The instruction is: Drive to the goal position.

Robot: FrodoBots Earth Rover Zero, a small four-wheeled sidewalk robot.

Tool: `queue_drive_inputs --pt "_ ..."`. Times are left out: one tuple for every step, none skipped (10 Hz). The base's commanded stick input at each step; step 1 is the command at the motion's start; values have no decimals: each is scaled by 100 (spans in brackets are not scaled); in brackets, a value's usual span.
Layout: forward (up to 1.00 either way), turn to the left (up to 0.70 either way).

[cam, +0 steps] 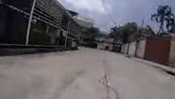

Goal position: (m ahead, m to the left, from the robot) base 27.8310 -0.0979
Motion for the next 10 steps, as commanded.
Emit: queue_drive_inputs --pt "100 -17" --pt "100 -2" --pt "100 0" --pt "100 0" --pt "100 0" --pt "100 -11" --pt "100 -39" --pt "100 -40" --pt "100 -40" --pt "100 -40"
